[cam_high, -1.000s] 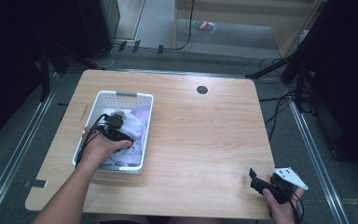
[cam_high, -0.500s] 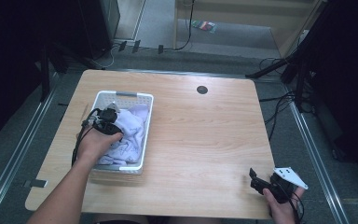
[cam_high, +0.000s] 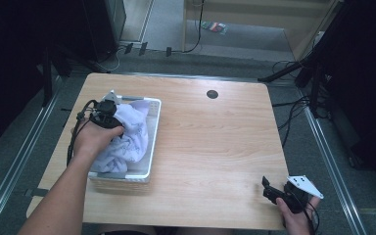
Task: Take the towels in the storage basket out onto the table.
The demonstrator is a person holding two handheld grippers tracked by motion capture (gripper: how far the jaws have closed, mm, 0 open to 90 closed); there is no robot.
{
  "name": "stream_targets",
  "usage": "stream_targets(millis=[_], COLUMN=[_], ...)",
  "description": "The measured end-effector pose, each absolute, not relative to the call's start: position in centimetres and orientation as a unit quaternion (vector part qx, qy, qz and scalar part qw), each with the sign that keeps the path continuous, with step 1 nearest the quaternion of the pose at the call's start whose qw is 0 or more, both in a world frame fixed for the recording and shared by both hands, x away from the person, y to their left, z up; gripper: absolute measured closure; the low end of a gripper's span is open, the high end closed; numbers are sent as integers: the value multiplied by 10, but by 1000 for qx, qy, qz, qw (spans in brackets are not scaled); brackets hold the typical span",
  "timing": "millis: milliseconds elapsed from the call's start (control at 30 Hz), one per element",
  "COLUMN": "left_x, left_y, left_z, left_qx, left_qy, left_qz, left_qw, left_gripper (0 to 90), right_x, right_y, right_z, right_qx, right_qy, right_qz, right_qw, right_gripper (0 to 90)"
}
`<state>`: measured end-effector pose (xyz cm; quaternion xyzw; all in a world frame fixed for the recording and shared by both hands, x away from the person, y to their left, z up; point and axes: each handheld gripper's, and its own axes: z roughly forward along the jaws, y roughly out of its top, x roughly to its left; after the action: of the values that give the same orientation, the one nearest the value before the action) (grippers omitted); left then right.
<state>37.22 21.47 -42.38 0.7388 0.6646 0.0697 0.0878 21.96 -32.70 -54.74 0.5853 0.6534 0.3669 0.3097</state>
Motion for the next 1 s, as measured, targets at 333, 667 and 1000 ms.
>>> stream_targets(millis=[333, 667, 1000], left_x=[376, 375, 375], left_y=[213, 199, 170], left_z=[-382, -365, -342], left_qx=[732, 736, 743], left_qy=[671, 667, 657], left_qz=[74, 80, 85], left_qw=[91, 83, 93], left_gripper=[559, 554, 551], right_x=[220, 220, 220], right_y=[-327, -327, -327], right_z=[-547, -547, -547], right_qx=[584, 586, 585], right_qy=[654, 654, 655], right_qz=[368, 366, 367], right_qw=[309, 308, 308], right_gripper=[66, 66, 66])
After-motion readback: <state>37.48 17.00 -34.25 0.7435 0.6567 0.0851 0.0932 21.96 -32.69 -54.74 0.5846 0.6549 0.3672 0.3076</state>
